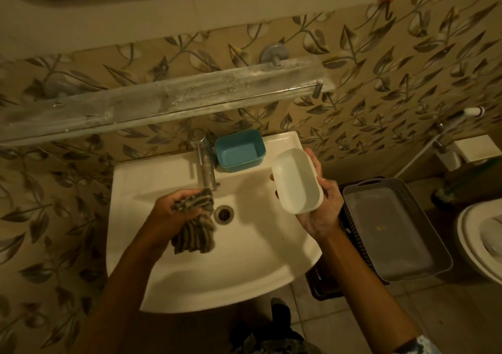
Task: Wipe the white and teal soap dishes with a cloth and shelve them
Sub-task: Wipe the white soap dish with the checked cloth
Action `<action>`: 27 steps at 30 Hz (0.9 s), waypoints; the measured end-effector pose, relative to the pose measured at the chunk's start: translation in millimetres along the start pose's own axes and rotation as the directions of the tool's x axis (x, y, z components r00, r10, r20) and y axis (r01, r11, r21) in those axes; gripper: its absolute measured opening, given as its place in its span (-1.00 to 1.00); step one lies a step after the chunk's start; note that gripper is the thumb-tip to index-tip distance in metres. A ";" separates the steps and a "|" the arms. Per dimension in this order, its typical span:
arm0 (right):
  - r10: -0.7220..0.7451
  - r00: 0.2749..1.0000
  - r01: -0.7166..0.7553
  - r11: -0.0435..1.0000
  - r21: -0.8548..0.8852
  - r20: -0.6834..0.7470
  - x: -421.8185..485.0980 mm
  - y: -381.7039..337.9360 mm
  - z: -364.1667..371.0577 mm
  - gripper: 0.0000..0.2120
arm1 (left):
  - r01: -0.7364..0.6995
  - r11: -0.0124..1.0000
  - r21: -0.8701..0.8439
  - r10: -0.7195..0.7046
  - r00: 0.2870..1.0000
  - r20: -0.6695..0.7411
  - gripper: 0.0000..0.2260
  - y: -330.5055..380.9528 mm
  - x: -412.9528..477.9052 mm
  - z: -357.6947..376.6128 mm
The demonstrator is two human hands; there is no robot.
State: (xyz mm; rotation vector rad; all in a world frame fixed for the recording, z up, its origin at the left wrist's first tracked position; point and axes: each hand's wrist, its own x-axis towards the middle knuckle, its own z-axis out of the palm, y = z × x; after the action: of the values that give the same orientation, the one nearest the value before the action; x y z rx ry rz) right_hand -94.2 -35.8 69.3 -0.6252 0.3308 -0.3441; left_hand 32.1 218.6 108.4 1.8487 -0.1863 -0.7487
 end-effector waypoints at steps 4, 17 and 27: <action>0.019 1.000 -0.018 0.998 -0.059 0.007 3.6 4.0 4.5 -0.35 | 0.052 0.998 0.020 -0.043 0.945 -0.326 -0.70 -26.0 41.7 -30.3; 0.075 0.996 -0.079 0.993 -0.086 -0.045 -0.9 27.9 10.9 -0.45 | -0.227 0.767 0.600 0.517 0.773 -0.367 -0.59 -28.1 141.8 -50.4; 0.094 0.994 -0.095 0.995 -0.034 -0.048 -3.6 29.4 33.5 -0.45 | -0.118 0.506 0.854 0.407 0.906 -0.116 -0.39 -60.1 139.9 -29.8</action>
State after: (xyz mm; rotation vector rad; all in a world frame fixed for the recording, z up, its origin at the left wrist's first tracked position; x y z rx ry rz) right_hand -77.7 5.0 77.4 -0.6352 0.4109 -0.2626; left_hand 146.5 202.1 5.0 2.7375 -0.7249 -0.0870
